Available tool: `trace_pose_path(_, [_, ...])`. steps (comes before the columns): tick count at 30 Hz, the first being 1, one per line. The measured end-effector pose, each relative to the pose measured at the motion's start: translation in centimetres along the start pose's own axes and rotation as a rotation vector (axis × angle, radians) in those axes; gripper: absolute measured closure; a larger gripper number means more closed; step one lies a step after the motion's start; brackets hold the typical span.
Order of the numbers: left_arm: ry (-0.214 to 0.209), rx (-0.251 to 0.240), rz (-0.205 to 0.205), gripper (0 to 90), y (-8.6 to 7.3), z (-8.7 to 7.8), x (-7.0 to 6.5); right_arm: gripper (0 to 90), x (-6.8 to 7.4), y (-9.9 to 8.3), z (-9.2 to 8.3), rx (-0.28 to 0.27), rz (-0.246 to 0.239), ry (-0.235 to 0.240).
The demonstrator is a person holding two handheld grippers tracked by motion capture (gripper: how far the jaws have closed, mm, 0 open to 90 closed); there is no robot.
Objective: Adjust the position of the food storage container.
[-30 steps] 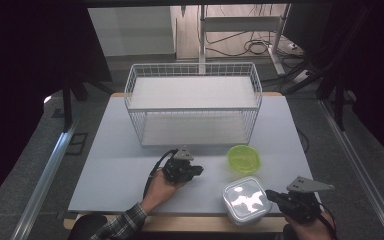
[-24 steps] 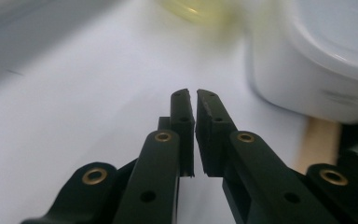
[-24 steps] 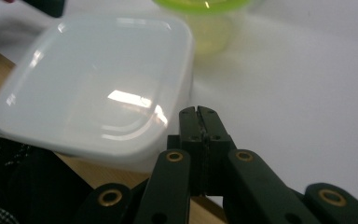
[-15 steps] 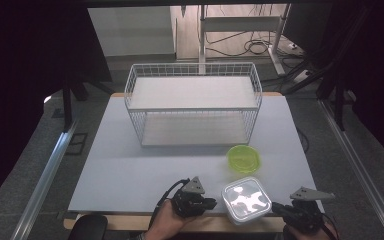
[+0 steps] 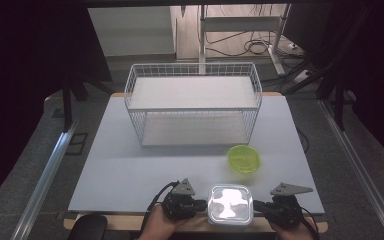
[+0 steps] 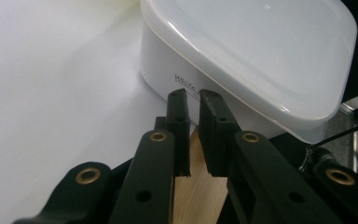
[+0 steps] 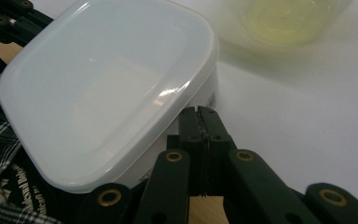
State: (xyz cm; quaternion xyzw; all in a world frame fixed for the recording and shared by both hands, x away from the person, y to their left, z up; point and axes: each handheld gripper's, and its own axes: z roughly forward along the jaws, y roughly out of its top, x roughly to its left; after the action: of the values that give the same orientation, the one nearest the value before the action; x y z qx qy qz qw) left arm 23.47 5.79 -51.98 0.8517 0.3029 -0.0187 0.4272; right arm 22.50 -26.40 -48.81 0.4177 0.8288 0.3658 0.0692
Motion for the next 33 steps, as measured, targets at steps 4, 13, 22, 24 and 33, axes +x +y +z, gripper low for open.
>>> trace_pose_path(4, [0.012,-0.004,-0.011,81.9,-0.4,-0.6,0.3,87.5,-0.1,0.1,0.4,0.014,0.000,0.010])
trace_pose_path(13, [0.003,0.002,0.010,82.8,-0.4,-0.7,-0.3,88.1,1.0,-1.0,-0.6,0.052,0.010,0.091])
trace_pose_path(22, [0.035,0.017,-0.016,82.8,-0.4,-1.7,0.7,88.5,1.2,0.7,0.7,0.037,0.004,0.075])
trace_pose_path(24, [0.040,0.014,-0.024,82.7,-0.5,-1.8,0.9,88.5,1.2,1.0,1.0,0.035,0.006,0.077])
trace_pose_path(33, [0.114,0.017,-0.052,82.9,-0.6,-3.3,2.8,88.7,1.3,3.3,3.9,0.045,-0.013,0.095])
